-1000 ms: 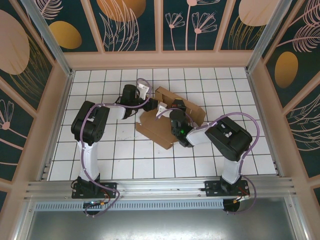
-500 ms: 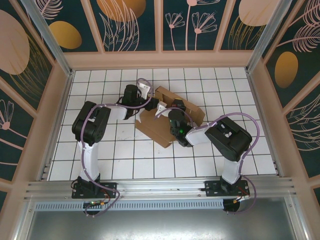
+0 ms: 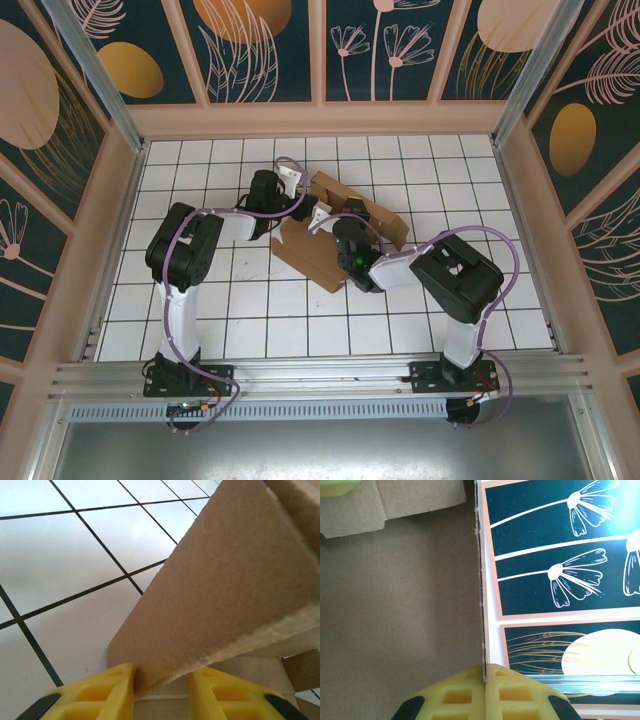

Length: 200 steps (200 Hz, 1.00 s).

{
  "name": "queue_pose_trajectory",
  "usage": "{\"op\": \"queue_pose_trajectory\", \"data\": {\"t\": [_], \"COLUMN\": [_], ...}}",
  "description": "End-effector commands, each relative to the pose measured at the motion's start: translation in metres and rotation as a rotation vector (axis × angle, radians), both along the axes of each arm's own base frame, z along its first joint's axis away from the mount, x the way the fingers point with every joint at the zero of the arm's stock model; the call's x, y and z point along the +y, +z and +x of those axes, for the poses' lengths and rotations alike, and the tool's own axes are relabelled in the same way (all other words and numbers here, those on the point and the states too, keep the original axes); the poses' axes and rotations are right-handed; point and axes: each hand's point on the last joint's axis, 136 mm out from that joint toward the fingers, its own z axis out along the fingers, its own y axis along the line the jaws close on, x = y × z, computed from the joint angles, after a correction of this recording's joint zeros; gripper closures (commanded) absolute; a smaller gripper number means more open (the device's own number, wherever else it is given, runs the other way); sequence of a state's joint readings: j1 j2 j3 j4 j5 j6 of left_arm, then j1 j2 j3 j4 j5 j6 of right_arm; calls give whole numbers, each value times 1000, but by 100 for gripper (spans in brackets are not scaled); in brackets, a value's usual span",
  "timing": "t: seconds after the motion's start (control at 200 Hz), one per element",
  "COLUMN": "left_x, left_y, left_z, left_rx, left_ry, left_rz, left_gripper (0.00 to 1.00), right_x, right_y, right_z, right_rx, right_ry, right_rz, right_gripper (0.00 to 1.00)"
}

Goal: Fold the paper box

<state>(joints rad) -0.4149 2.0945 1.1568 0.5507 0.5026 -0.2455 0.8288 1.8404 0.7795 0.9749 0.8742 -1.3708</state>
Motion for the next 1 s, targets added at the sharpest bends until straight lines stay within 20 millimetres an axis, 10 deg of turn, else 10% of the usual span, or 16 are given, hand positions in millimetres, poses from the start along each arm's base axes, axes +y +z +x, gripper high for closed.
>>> {"op": "queue_pose_trajectory", "data": {"t": [0.0,0.33,0.996], "left_x": [-20,-21,-29], "left_y": [31,35,44], "left_z": [9,4,8], "left_rx": [-105,-111,-142], "left_ry": [-32,-53,-93], "left_rz": [-74,-86,-90], "left_gripper": [70,83,66], "right_x": [24,24,35], "right_y": [-27,-30,-43], "right_z": [-8,-7,-13], "right_rx": [82,107,237], "right_ry": [95,90,145], "right_rz": [-11,14,78], "right_gripper": [100,100,100]}}
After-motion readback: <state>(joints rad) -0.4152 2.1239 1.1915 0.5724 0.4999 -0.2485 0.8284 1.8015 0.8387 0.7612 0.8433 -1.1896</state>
